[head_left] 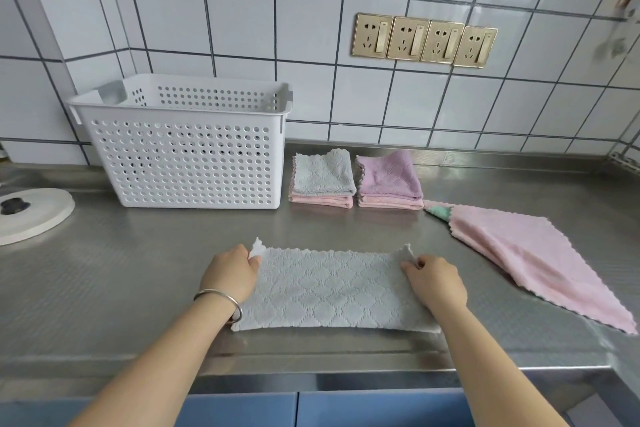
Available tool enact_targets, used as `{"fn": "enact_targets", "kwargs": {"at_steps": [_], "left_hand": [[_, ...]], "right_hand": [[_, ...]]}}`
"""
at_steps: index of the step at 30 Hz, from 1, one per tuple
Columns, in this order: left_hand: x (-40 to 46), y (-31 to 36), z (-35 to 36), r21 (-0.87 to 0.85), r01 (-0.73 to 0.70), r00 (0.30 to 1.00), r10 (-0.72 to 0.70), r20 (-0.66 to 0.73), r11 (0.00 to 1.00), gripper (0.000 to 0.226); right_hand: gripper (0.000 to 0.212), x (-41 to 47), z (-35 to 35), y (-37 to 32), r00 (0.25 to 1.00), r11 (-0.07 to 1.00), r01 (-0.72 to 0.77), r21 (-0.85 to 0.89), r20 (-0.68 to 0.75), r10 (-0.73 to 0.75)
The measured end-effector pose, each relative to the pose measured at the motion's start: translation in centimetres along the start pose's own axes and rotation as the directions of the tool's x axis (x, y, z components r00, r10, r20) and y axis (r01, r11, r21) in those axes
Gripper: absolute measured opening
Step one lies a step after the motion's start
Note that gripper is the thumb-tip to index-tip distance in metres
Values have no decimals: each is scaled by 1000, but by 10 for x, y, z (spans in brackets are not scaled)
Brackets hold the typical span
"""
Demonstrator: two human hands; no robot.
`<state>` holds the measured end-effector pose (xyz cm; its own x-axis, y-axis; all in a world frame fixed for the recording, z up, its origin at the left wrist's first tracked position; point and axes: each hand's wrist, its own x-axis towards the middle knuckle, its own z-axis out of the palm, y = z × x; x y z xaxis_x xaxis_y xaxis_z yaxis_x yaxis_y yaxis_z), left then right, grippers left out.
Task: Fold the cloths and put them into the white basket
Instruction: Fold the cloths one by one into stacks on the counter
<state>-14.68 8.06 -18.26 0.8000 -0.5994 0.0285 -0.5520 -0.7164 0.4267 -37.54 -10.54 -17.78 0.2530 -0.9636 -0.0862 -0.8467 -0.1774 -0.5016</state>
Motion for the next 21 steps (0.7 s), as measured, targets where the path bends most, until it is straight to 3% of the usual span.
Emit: {"fn": "enact_targets", "kwargs": {"at_steps": [2,5,8,10,13,16,18,21], "left_hand": [[-7,0,-1,0,-12,993,12,-114,1000,31],[-19,9,0,190,-193,936,239,-258,962,61],[-32,34,11,193,-389,921,379,86,901,66],[-40,47,22,208,-442,876,369,312,873,64],[-43,42,33,254,-452,852,329,408,855,78],[-41,33,30,282,-438,859,305,412,854,87],[-42,31,28,264,-446,853,317,415,855,92],[-42,29,25,250,-460,835,319,448,852,107]], "right_hand": [[30,-9,-2,-4,994,1000,20,-17,-105,-22],[38,-28,0,-19,933,929,229,-291,-207,-295],[41,-59,25,-38,854,813,477,-335,-40,-518],[52,-74,39,-40,835,790,544,-282,95,-542],[89,-75,47,-26,818,777,573,-260,226,-528],[115,-71,37,-1,865,812,500,-301,197,-461],[107,-71,29,13,898,841,440,-316,180,-402],[66,-72,13,27,937,913,342,-223,155,-313]]}}
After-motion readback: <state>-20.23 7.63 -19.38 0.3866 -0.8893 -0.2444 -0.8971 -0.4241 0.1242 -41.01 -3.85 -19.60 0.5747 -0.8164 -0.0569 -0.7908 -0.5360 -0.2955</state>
